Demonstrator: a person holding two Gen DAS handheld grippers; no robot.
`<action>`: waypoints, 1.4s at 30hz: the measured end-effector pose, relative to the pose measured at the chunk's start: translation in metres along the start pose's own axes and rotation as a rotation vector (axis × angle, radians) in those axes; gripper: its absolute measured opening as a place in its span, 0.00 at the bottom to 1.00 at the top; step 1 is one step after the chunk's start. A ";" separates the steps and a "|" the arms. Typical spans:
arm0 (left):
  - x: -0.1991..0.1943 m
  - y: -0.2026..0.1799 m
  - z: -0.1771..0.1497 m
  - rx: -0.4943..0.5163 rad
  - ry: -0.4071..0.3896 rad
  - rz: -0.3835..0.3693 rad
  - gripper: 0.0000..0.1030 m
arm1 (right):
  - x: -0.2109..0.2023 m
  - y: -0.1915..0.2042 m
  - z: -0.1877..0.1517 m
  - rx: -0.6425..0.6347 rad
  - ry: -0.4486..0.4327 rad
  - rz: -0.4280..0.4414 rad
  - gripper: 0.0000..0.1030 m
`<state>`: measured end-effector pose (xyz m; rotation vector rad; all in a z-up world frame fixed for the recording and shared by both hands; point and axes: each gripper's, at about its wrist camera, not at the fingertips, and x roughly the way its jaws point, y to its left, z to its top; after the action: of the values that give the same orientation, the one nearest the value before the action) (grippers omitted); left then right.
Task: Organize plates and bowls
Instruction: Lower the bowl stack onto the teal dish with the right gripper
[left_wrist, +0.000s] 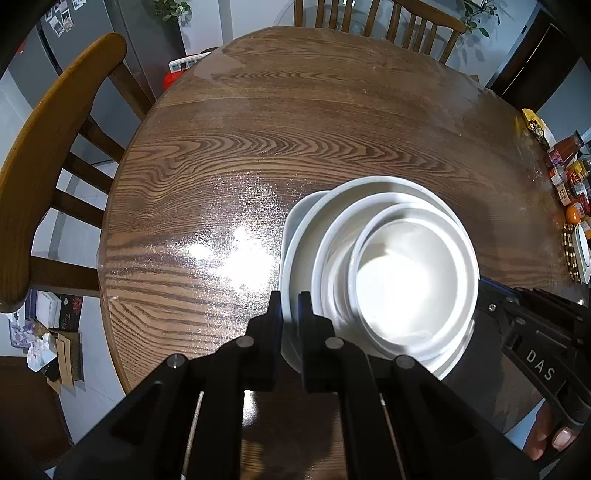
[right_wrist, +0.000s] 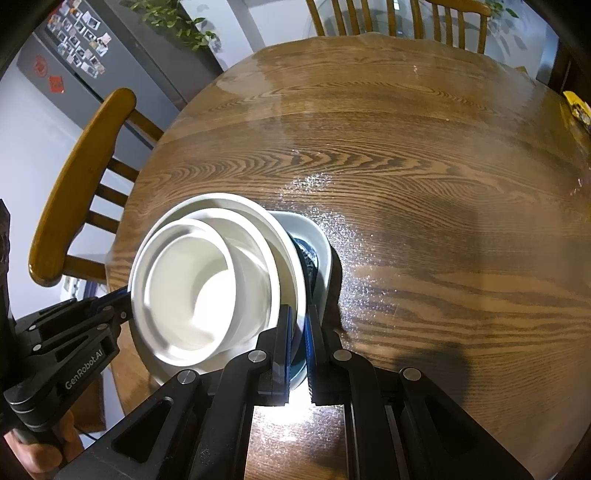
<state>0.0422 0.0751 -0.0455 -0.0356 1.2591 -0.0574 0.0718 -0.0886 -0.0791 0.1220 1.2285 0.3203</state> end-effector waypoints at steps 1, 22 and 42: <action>0.000 0.000 0.000 0.000 0.001 -0.001 0.03 | 0.000 0.000 0.000 0.001 0.000 0.001 0.10; 0.002 -0.004 0.001 0.025 -0.005 0.013 0.04 | 0.000 0.000 -0.001 -0.012 -0.017 -0.024 0.10; 0.003 -0.004 0.001 0.015 -0.003 0.034 0.07 | -0.003 0.001 -0.002 -0.011 -0.037 -0.009 0.10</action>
<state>0.0444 0.0712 -0.0481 -0.0011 1.2559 -0.0374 0.0687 -0.0890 -0.0764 0.1119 1.1898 0.3155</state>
